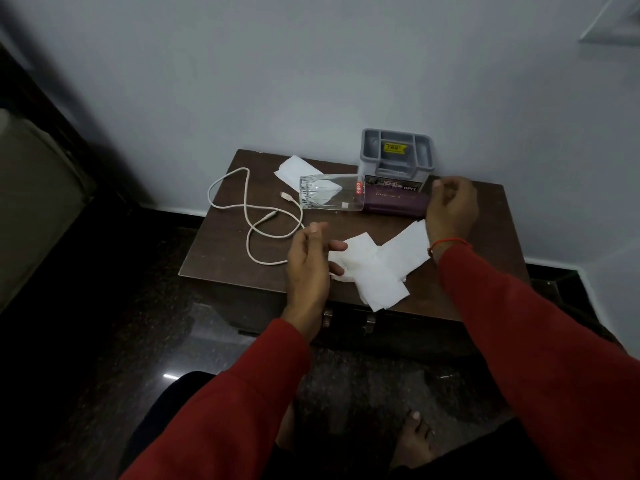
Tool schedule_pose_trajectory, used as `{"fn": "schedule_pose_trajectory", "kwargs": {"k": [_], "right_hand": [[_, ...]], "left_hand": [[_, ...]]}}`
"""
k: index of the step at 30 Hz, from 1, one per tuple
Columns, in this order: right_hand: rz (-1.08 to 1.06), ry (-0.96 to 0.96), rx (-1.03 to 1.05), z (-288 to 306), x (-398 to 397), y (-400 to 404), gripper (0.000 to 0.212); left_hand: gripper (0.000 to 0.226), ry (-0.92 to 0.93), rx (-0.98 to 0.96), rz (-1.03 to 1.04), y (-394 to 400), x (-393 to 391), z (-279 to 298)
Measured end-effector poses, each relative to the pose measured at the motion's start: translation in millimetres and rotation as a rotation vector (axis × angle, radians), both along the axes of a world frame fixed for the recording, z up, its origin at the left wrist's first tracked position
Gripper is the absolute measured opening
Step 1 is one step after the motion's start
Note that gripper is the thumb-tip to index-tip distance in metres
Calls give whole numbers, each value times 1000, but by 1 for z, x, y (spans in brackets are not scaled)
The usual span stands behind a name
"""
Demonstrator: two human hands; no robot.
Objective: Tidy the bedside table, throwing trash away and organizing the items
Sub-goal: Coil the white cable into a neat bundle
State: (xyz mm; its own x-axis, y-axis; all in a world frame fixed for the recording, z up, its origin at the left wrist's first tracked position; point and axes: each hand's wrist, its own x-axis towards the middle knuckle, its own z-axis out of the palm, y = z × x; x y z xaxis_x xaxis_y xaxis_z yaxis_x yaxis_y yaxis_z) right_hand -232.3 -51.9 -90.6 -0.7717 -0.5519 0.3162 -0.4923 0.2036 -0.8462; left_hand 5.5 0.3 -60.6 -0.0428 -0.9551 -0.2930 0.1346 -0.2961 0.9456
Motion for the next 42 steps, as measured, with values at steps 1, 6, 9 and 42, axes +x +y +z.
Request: {"fn": "schedule_pose_trajectory", "kwargs": {"k": [1,6,9,42], "right_hand": [[96,98,-43,7,17,5,14],[778,329,74,16,131,5,11],[925,334,212,10,189,-12,21],[629,-102,-332,281,129,69,20]], "left_hand": [[26,15,-32,89,-4,3,3],[23,62,-74,483,-30,32,3],[21,81,-105,563,-33,43,4],[78,-211,-358,171,2,31,37]]}}
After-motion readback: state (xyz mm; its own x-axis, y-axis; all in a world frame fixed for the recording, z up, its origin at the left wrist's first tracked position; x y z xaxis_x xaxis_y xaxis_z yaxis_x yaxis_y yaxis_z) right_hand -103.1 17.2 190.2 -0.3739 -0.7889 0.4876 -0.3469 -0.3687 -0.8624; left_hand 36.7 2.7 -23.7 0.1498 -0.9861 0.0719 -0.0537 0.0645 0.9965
